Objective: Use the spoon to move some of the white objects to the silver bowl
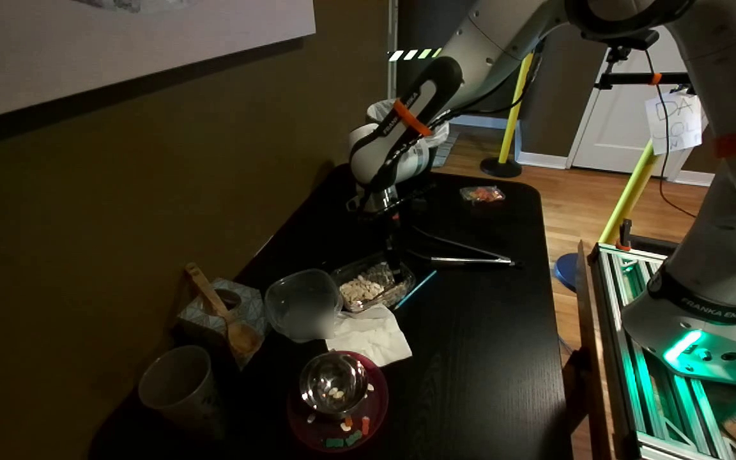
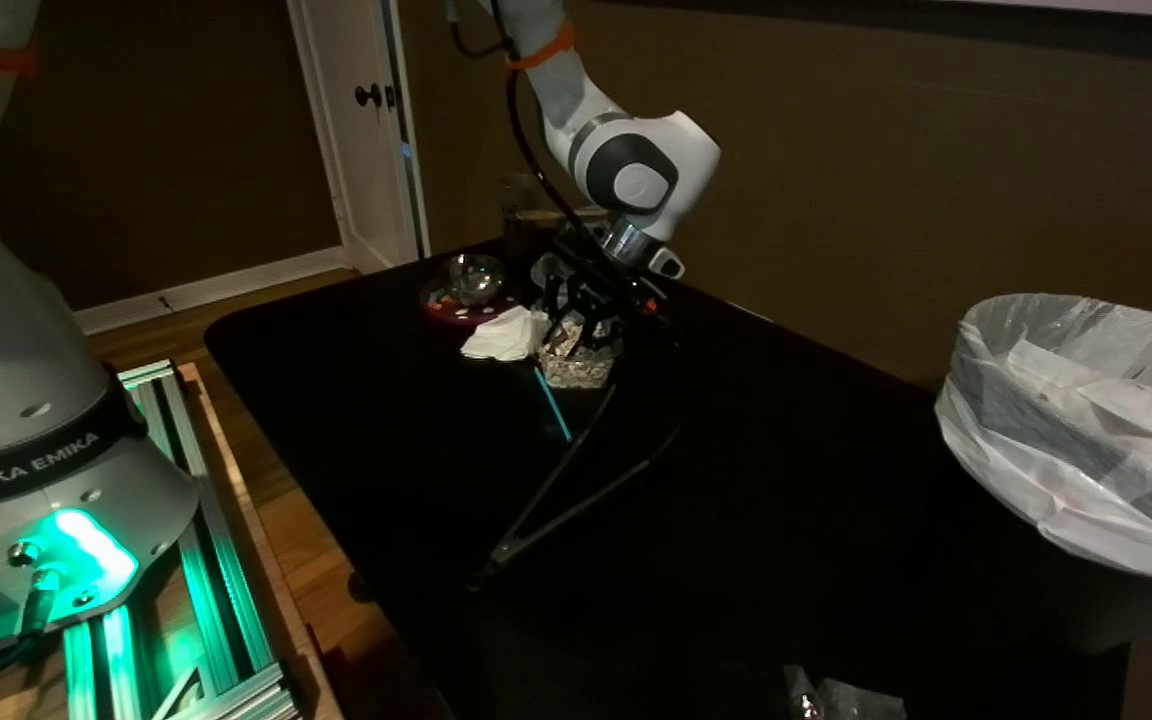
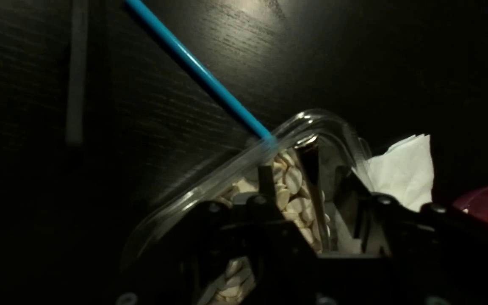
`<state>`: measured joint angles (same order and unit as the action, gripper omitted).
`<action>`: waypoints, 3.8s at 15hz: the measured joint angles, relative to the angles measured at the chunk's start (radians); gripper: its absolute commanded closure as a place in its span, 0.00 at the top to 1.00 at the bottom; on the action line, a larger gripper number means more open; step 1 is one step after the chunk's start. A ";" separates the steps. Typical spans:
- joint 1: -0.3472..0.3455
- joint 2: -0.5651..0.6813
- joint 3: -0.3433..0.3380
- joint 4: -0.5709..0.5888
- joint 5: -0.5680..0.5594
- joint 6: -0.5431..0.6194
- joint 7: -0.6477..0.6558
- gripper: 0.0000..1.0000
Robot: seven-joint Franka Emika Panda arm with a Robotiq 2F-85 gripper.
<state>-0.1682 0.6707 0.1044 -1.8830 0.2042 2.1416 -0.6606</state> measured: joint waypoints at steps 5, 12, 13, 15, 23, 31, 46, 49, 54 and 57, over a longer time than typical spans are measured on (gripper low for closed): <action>0.008 0.003 0.003 0.000 -0.001 -0.012 0.000 0.39; 0.020 0.005 0.003 0.004 -0.009 -0.024 0.000 0.00; 0.021 0.005 0.003 0.005 -0.013 -0.024 0.000 0.00; 0.023 0.006 0.003 0.007 -0.018 -0.024 0.001 0.00; 0.023 -0.005 0.001 0.028 -0.031 -0.024 0.006 0.01; 0.055 -0.059 -0.043 0.044 -0.197 -0.031 0.090 0.01; 0.214 -0.119 -0.121 -0.018 -0.696 -0.300 0.347 0.01; 0.245 -0.106 -0.123 -0.005 -0.768 -0.411 0.397 0.01; 0.262 -0.079 -0.108 0.025 -0.803 -0.466 0.424 0.01; 0.265 -0.057 -0.080 0.036 -0.803 -0.464 0.428 0.01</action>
<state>0.0966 0.6134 0.0243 -1.8469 -0.5988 1.6778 -0.2330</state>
